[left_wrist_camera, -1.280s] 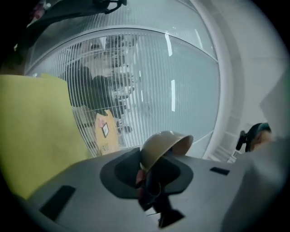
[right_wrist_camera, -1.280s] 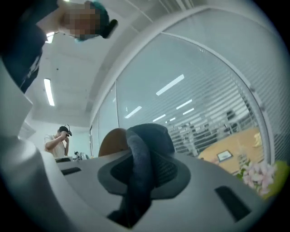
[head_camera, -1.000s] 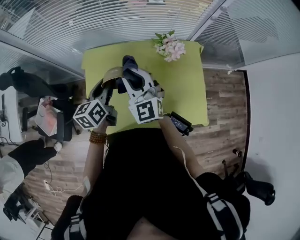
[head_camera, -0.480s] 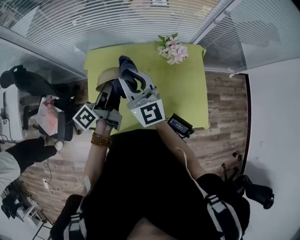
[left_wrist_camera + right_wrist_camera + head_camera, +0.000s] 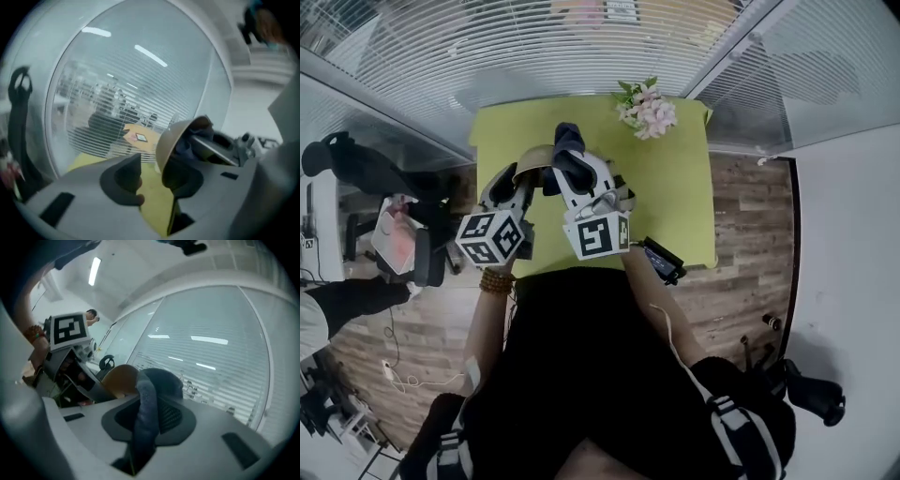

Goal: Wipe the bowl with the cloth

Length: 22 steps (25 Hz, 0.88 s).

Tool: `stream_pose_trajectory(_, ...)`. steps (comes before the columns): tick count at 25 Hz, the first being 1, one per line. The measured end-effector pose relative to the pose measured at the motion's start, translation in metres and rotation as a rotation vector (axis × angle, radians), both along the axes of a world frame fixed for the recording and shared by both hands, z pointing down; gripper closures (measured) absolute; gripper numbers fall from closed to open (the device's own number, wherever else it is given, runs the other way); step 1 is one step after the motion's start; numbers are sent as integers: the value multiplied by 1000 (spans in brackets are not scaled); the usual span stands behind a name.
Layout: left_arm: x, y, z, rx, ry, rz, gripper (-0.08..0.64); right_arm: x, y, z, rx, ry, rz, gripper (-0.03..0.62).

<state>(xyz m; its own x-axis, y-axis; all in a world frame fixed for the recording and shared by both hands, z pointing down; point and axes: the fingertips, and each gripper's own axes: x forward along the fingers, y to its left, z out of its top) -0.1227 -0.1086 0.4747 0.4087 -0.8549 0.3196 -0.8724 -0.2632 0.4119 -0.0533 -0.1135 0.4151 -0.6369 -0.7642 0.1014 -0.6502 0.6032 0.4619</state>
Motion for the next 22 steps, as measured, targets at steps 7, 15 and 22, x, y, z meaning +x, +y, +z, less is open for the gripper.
stream_pose_trajectory(7,14,-1,-4,-73,230,-6,540,-4,3,-8,98,16,12,529)
stream_pose_trajectory(15,19,6,-16,-106,1043,-83,506,-2,-15,-11,-317,-581,-30,526)
stream_pose_trajectory(22,3,6,31,-165,396,1,440,-2,0,25,-71,-4,21,529)
